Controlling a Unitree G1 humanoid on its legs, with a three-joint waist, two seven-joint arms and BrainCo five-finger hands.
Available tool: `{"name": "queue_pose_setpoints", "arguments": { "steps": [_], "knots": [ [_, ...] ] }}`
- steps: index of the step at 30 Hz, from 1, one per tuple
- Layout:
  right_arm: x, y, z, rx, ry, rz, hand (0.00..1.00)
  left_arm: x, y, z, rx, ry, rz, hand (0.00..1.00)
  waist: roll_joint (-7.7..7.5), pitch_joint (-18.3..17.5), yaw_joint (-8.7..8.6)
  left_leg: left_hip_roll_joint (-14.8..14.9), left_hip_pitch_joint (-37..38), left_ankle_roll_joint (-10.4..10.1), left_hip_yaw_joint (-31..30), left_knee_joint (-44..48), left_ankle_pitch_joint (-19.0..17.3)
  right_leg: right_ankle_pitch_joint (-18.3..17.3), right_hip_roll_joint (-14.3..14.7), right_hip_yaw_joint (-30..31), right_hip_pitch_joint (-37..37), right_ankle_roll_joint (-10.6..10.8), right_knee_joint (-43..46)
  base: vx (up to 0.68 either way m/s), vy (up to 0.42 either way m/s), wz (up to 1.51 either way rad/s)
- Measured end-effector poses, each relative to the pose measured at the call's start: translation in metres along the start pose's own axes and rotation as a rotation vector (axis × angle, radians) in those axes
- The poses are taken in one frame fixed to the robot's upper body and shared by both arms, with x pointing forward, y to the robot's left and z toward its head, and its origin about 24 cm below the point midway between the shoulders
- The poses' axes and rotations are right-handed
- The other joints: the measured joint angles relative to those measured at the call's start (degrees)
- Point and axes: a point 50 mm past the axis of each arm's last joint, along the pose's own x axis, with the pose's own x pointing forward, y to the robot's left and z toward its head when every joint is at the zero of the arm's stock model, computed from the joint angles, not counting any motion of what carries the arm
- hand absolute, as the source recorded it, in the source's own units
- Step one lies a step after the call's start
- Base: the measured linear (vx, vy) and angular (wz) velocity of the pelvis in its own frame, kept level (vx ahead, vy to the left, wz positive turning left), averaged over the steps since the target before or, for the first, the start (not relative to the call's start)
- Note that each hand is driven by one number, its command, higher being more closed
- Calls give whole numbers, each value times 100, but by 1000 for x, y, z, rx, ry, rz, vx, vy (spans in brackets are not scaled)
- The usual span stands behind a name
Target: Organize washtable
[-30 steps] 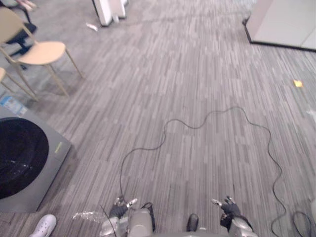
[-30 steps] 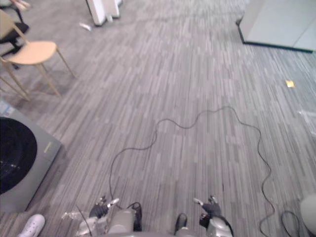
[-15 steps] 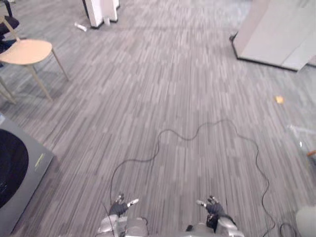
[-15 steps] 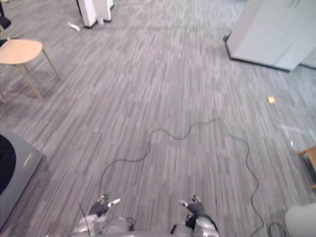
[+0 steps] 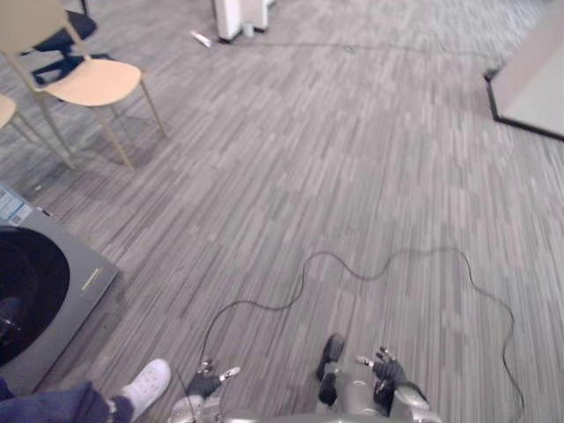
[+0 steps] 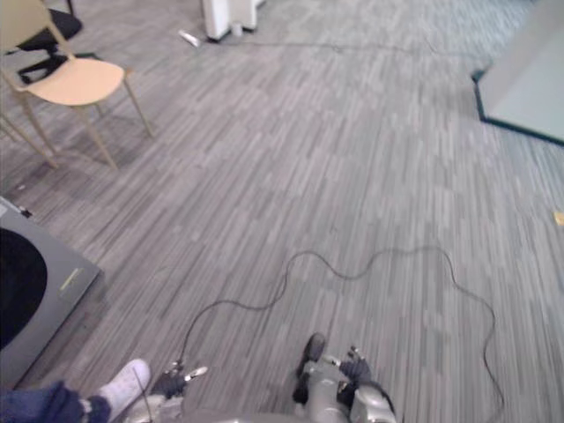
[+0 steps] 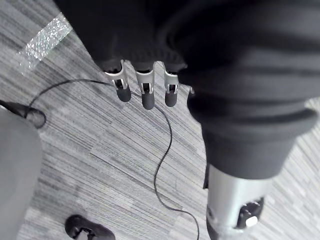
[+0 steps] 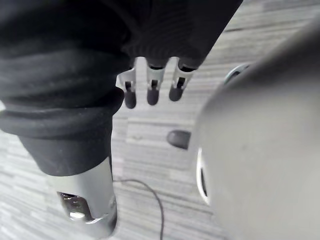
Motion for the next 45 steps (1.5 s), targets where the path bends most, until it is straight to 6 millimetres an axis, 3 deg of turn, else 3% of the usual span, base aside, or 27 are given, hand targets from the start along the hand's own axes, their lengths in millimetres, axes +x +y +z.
{"name": "queue_pose_setpoints", "arguments": {
  "steps": [1,4,6,8,9,10,14,16,17,18,19,20,22,23,24,26,27,29,31,33,34,35,36,39,40,41,45],
  "knots": [
    [1,1,5,4,-13,2,0,0,-7,-4,-24,14,-9,0,100,-3,-65,225,-52,-169,-34,142,102,-239,119,-170,43,-53,187,390,-227,43],
    [1,2,-2,4,15,3,0,0,-8,-6,-49,22,-3,0,121,-11,-120,537,-399,-351,-230,1139,458,-586,343,-451,448,-178,177,519,-271,45],
    [0,2,-5,-18,26,9,0,2,-12,-1,-54,10,-11,0,78,27,-101,609,-1309,-508,-418,3188,737,-746,455,-541,987,-108,-216,339,-152,31],
    [1,-2,-6,-31,37,1,0,2,-11,2,-64,-3,-4,0,128,38,-69,716,-1829,-448,-142,4238,696,-739,549,-546,1367,-151,-469,275,-87,11],
    [0,-2,-9,-31,49,-2,0,3,-8,3,-84,-10,11,0,92,66,-3,816,-2108,-152,332,4567,528,-771,568,-507,1616,-162,-620,235,-27,-9],
    [0,-2,-10,-29,53,-1,0,3,-6,6,-105,-20,19,0,63,79,74,840,-2325,55,692,4519,404,-777,555,-427,1803,-135,-737,218,4,-15],
    [1,1,-7,-22,47,3,0,3,-1,12,-164,-49,40,0,30,103,182,679,-2899,225,1143,2892,301,-896,392,-206,2009,76,-837,174,159,-31],
    [1,2,-8,-18,51,5,0,4,-1,13,-175,-56,40,0,-14,128,191,304,-2971,223,983,1499,605,-987,148,-195,2073,230,-843,164,290,-25],
    [0,3,-11,-19,57,7,0,3,1,12,-181,-53,49,0,-91,112,236,69,-2785,231,947,1027,1137,-999,-18,-156,2179,426,-963,232,305,-30],
    [0,11,-11,-22,55,28,0,3,4,12,-191,-50,61,0,-82,79,231,-76,-2687,365,1092,880,1079,-943,-79,-224,2297,539,-1120,360,312,-26],
    [1,13,-7,-32,45,37,0,4,5,14,-190,-58,64,0,-116,106,208,2,-2757,442,1149,1165,966,-936,-69,-295,2348,549,-948,513,296,-35],
    [1,18,-7,-46,43,51,0,3,13,13,-180,-50,84,0,-119,138,388,181,-2870,305,1306,1869,698,-658,-12,-264,2516,464,-918,430,211,-48],
    [3,22,1,-49,23,61,0,2,21,12,-186,-46,112,0,-156,181,503,280,-3221,281,1367,2786,541,-476,-71,-200,2668,482,-1059,202,171,-48],
    [3,19,0,-50,23,54,0,2,17,6,-196,-27,110,0,-120,116,469,102,-3255,412,1101,2349,550,-515,-160,-102,2755,537,-1097,95,201,-34],
    [4,11,3,-58,17,37,0,0,14,-1,-201,-6,108,0,-63,80,436,5,-3184,809,1046,2044,522,-625,-184,-74,2701,673,-975,151,269,-25],
    [3,12,2,-52,19,39,0,0,17,-2,-191,1,112,0,-125,46,332,-136,-3149,920,1187,2087,319,-990,-604,-52,2307,870,24,179,273,-9],
    [2,13,-3,-48,37,40,0,0,17,-4,-178,13,110,0,-132,52,322,-201,-2953,1003,1278,2041,213,-1053,-989,43,1741,755,1444,183,263,-6],
    [-1,14,-13,-41,65,45,0,-1,19,-5,-164,23,111,0,-154,108,293,-303,-2542,1074,1270,1814,167,-915,-1245,251,1308,546,2693,245,216,2],
    [0,18,-8,-43,46,60,0,-3,26,-9,-123,33,117,0,-204,127,145,-389,-1819,1063,1282,1183,258,-1296,-1175,142,1054,560,3239,277,94,23],
    [0,19,-7,-45,41,73,0,-3,24,-9,-121,31,112,0,-193,122,132,-380,-1537,999,1272,825,368,-1471,-833,-171,1041,602,2105,218,26,21],
    [0,21,-8,-43,44,79,0,-3,24,-9,-113,29,110,0,-238,67,120,-436,-1543,945,1268,743,415,-1168,-493,-176,1089,664,717,199,-5,26],
    [-1,21,-11,-41,50,80,0,-3,26,-9,-109,28,114,0,-318,27,124,-523,-1560,935,1233,711,426,-699,-423,-93,1039,673,196,258,-65,36],
    [-1,20,-14,-40,62,77,0,-4,31,-8,-98,31,126,0,-495,-20,138,-760,-1498,930,1158,645,423,-204,-457,-43,986,358,-152,326,-88,14],
    [-2,10,-16,-49,69,55,0,-6,19,-18,-134,54,108,0,-140,-113,142,-672,-1446,800,1004,452,505,-16,-247,-72,1245,285,-756,247,-40,4],
    [-2,10,-17,-48,72,55,0,-6,19,-19,-135,54,108,0,-125,-125,140,-677,-1448,799,958,403,505,-12,-222,-93,1286,291,-875,107,4,7],
    [-6,17,-29,-32,100,69,0,-7,29,-24,-124,77,138,0,-411,-367,58,-1079,-1599,842,355,217,480,443,-276,-52,1442,447,-1621,0,0,0],
    [-6,17,-29,-32,100,69,0,-7,29,-24,-123,77,138,0,-412,-368,57,-1081,-1581,842,357,188,480,442,-279,-51,1445,448,-1621,0,0,0]
  ]
}}
